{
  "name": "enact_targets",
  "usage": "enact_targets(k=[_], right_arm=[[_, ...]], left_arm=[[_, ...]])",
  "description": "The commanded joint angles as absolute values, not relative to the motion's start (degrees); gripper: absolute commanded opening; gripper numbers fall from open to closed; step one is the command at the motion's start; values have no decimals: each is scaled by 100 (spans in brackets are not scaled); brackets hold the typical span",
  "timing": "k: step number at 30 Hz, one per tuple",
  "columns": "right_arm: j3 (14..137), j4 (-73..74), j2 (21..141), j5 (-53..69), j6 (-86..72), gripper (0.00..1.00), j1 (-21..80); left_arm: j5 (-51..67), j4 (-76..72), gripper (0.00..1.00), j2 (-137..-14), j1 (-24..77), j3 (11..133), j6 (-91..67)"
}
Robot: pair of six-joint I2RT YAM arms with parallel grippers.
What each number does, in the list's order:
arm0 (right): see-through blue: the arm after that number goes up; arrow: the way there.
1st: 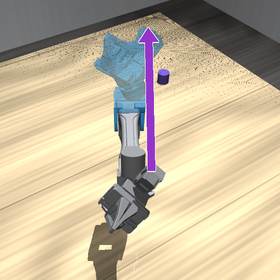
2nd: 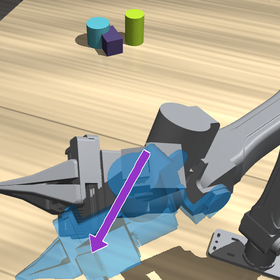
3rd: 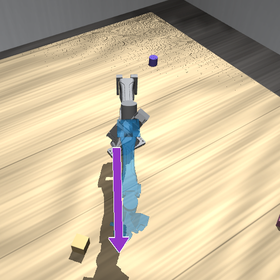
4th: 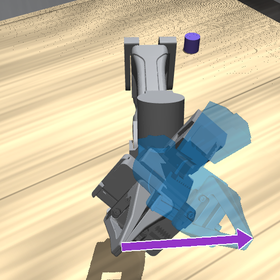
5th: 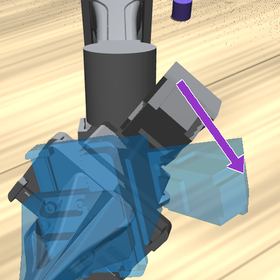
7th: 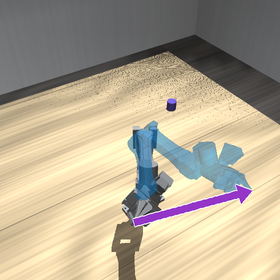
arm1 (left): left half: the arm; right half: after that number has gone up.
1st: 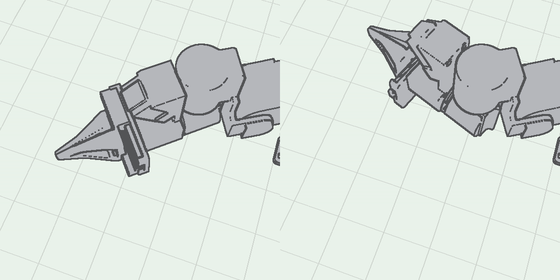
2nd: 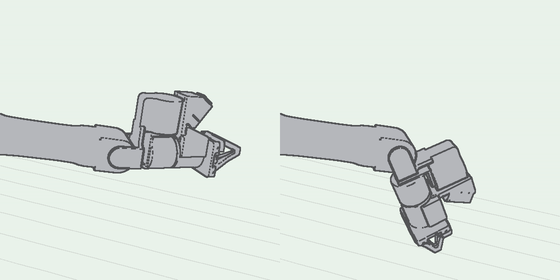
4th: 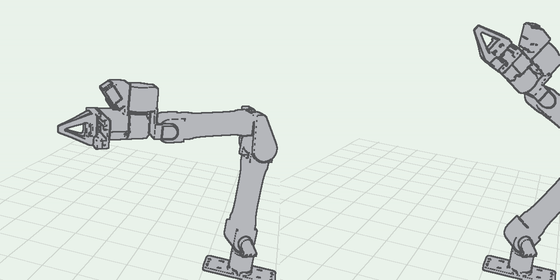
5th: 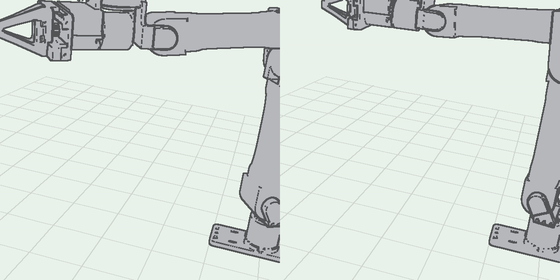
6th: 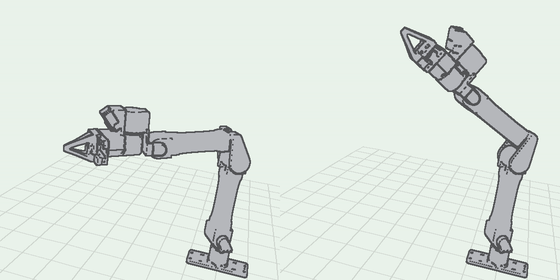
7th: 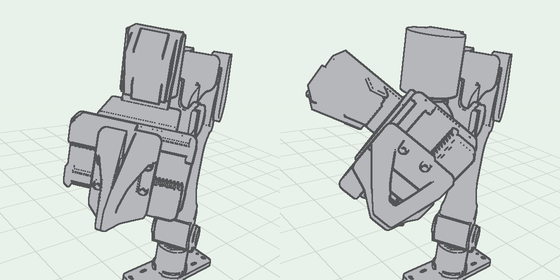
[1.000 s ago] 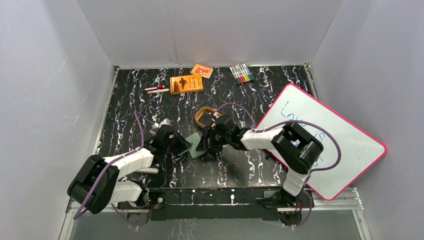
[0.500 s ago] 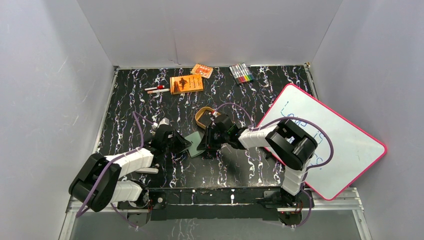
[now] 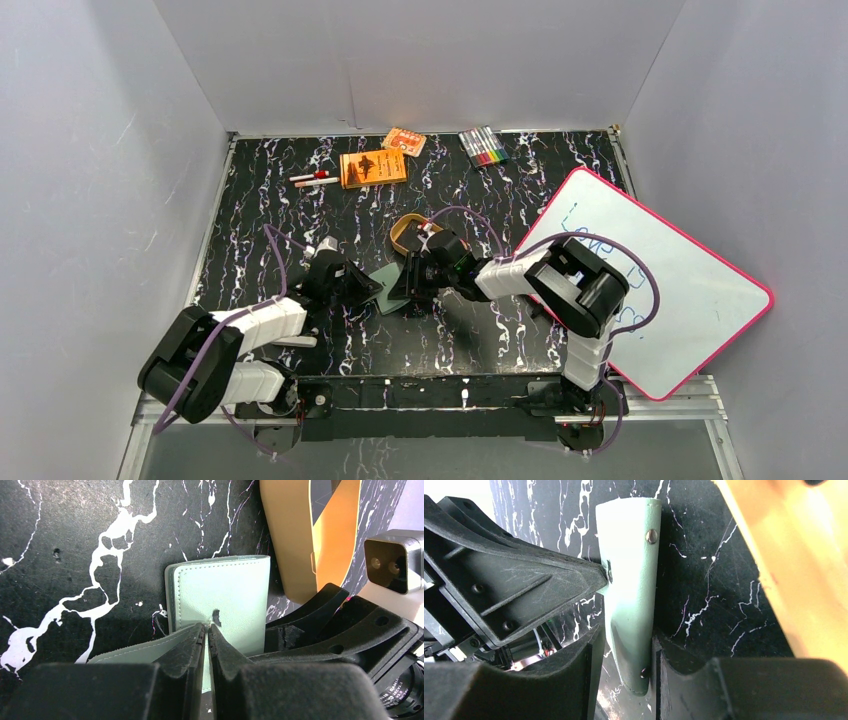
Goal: Put the credit cards into the card holder
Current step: Close the card holder at the center of the board.
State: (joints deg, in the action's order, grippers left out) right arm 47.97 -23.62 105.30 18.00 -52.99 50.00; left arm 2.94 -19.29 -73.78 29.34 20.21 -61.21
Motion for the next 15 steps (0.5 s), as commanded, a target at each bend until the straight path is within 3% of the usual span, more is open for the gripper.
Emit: enact_targets(k=[1, 6, 13, 15], right_arm=[[4957, -3449, 10614, 2115, -5485, 43, 5125], [5061, -3502, 10698, 2182, -5510, 32, 5184], [5022, -3656, 10572, 2262, -5413, 2, 5250], [5018, -3378, 10343, 2171, -5175, 0, 5278]], left_arm=[[263, -1002, 7, -7769, 2981, 1668, -5986], [291, -1030, 7, -7778, 2979, 1670, -5986], [323, -846, 6, -7578, 2980, 1724, -6018], [275, -481, 9, -7220, 2972, 1885, -6013]])
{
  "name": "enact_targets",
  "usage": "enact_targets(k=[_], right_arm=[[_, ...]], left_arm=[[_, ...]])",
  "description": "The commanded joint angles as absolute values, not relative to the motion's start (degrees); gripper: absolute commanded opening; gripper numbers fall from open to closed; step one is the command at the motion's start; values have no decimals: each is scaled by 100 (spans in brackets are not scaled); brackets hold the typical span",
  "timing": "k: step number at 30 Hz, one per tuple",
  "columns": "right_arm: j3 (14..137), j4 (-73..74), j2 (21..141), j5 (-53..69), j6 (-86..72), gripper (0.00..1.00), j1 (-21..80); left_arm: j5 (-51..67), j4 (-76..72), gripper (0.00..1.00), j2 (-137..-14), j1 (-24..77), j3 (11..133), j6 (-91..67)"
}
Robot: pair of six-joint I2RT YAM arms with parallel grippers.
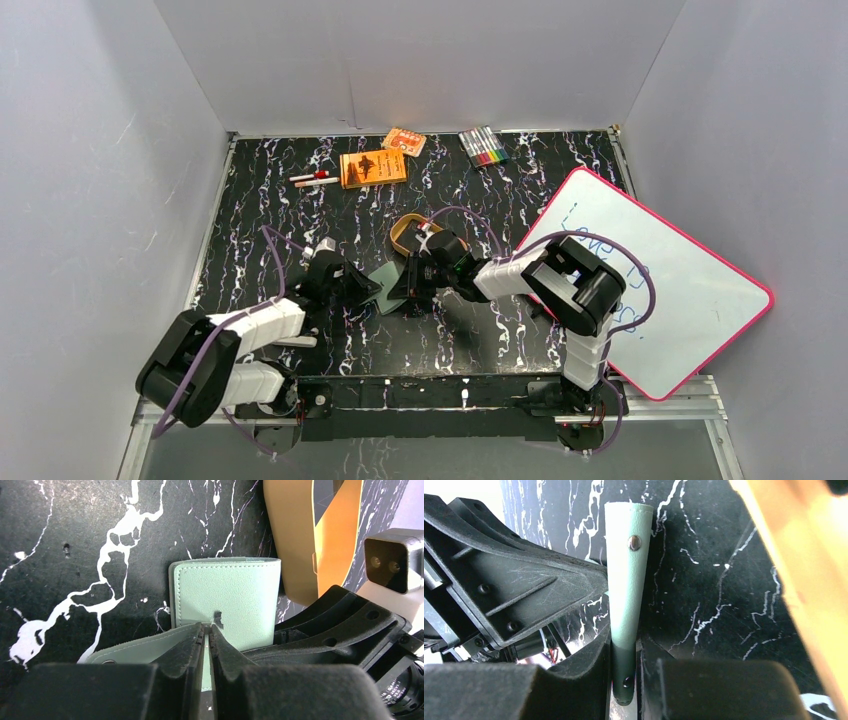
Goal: Put the credit cards into the card holder
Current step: Close the card holder at the center of the board.
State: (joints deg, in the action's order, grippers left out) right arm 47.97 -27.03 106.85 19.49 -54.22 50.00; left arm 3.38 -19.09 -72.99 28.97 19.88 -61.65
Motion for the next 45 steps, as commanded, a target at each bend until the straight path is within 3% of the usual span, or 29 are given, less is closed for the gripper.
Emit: enact_targets(k=[1, 6, 9, 15, 18, 21, 24, 26, 30, 32, 37, 45], right_arm=[[5024, -3209, 10185, 2114, -5024, 0, 5296], [5468, -1553, 9229, 1534, -3724, 0, 5473], [5910, -411, 8706, 924, -2804, 0, 5599], [6821, 1202, 8065, -1917, -646, 0, 6141], [6708, 996, 7956, -3673, 862, 0, 6521], [6203, -303, 7819, -5044, 2490, 0, 6695], [6146, -690, 7547, -5037, 2982, 0, 6695], [5939, -1459, 7438, -5104, 3724, 0, 6716], [4911, -5078, 7295, -4840, 6599, 0, 6732], [4646, -6088, 7381, -4443, 7597, 0, 6726], [4384, -6765, 7416, -3358, 8578, 0, 6735], [4217, -7291, 7538, -2727, 9573, 0, 6787]], left_arm=[[220, -242, 14, -6982, 2971, 2000, -6005], [-197, 1222, 51, -5532, 2924, 2889, -6052], [-616, 1986, 65, -4909, 2904, 3665, -5985], [-1079, 2676, 70, -4447, 2886, 4848, -5396], [-941, 2676, 71, -4479, 2876, 5378, -5149], [-794, 2624, 73, -4422, 2878, 5803, -4977], [-701, 2442, 85, -4225, 2875, 5933, -5108], [-442, 2113, 87, -4106, 2877, 5860, -5267], [-10, 1448, 88, -4229, 2877, 5946, -5418], [252, 1239, 88, -4404, 2874, 6072, -5423], [907, 720, 88, -4785, 2882, 6262, -5576], [1398, 279, 89, -4669, 2881, 6114, -5685]])
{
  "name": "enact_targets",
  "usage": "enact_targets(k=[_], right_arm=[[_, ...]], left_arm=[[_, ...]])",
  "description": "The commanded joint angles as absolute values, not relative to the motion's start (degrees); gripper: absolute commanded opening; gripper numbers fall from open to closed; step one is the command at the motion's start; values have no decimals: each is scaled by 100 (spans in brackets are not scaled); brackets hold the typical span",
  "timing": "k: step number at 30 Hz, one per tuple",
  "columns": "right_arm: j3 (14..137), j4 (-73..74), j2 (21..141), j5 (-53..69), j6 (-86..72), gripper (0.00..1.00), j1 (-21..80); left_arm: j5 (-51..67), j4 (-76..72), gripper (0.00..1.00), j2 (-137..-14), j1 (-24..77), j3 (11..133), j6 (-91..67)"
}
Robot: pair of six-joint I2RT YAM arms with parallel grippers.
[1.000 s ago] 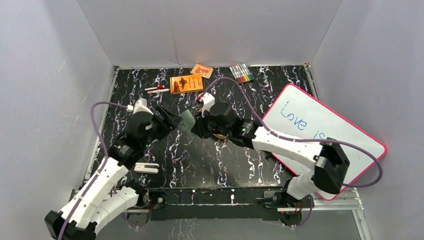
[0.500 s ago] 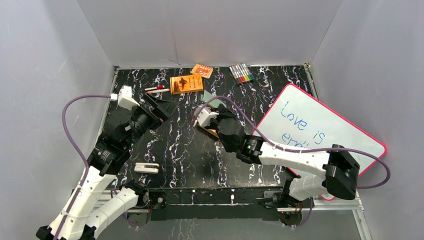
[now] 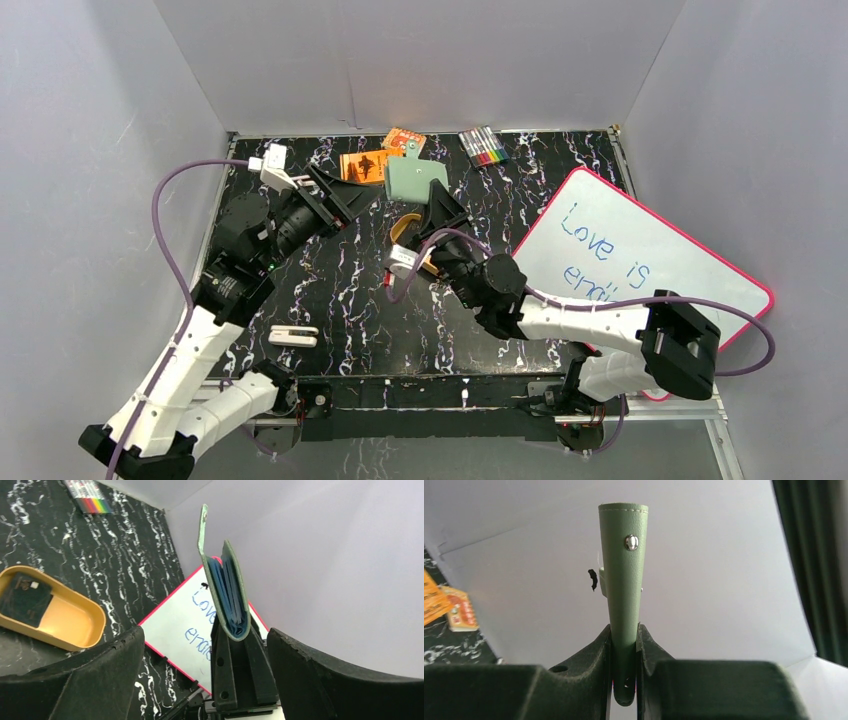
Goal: Put the credit cards into the card holder
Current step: Close the card holder at the center of the board.
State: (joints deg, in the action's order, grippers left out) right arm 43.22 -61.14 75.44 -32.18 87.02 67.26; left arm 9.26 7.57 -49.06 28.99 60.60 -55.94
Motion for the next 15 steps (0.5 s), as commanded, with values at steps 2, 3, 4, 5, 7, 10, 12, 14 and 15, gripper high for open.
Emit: enact_targets(k=[2, 3, 4, 5, 7, 10, 12, 14, 15], right_arm=[[4130, -7364, 7546, -2647, 9676, 0, 6822], [4070, -7402, 7556, -2619, 9734, 0, 6842], [4028, -7461, 7573, -2605, 9812, 0, 6866], [4014, -7496, 7595, -2609, 9867, 0, 6884], [4031, -7546, 7617, -2606, 9931, 0, 6928], [4115, -7588, 7662, -2566, 10045, 0, 6967], [4166, -7598, 7692, -2541, 10098, 0, 6993], [4198, -7600, 7712, -2525, 10108, 0, 7004], [4207, -7600, 7707, -2523, 10116, 0, 7005]], left_arm=[[1470, 195, 89, -4657, 2877, 6047, -5744], [1522, 154, 89, -4658, 2876, 6033, -5776], [1585, 97, 89, -4666, 2875, 6028, -5787], [1649, 44, 89, -4673, 2875, 6031, -5790], [1715, 34, 89, -4705, 2878, 6059, -5794], [1848, 35, 89, -4832, 2884, 6058, -5851], [1988, 34, 88, -4992, 2875, 6072, -5919], [2083, 121, 88, -5153, 2878, 6120, -5963], [2085, 191, 87, -5199, 2880, 6118, -5989]])
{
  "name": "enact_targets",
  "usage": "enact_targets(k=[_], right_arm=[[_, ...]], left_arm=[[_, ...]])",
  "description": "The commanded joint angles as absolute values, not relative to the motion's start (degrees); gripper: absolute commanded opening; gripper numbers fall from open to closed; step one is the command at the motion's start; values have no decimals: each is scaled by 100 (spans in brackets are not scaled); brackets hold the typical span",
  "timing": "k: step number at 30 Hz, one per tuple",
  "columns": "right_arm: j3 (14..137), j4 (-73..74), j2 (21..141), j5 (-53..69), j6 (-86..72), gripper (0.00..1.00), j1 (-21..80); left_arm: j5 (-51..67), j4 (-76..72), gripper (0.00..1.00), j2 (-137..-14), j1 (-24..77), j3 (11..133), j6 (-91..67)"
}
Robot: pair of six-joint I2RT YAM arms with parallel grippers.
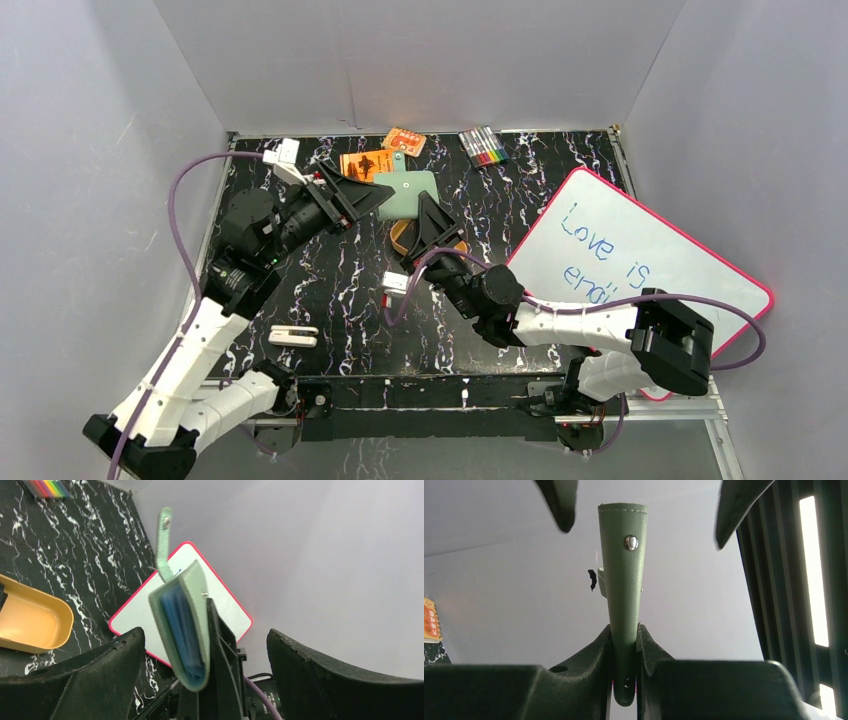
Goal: Put the credit cards into the card holder
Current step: Close the card holder at the center of the board.
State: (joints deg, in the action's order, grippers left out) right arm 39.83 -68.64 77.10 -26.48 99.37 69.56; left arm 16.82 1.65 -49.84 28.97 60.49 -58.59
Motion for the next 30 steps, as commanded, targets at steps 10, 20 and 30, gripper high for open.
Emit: enact_targets(k=[10, 20, 30], right_arm=[[4225, -7600, 7680, -2547, 10092, 0, 7031], [4278, -7607, 7719, -2564, 10111, 0, 7095], [4315, -7581, 7750, -2618, 10143, 0, 7235]], left_arm=[[1923, 68, 75, -5160, 2882, 5878, -6308], [2043, -391, 52, -5200, 2883, 5609, -6526], [2176, -729, 22, -5372, 2883, 5496, -6493]])
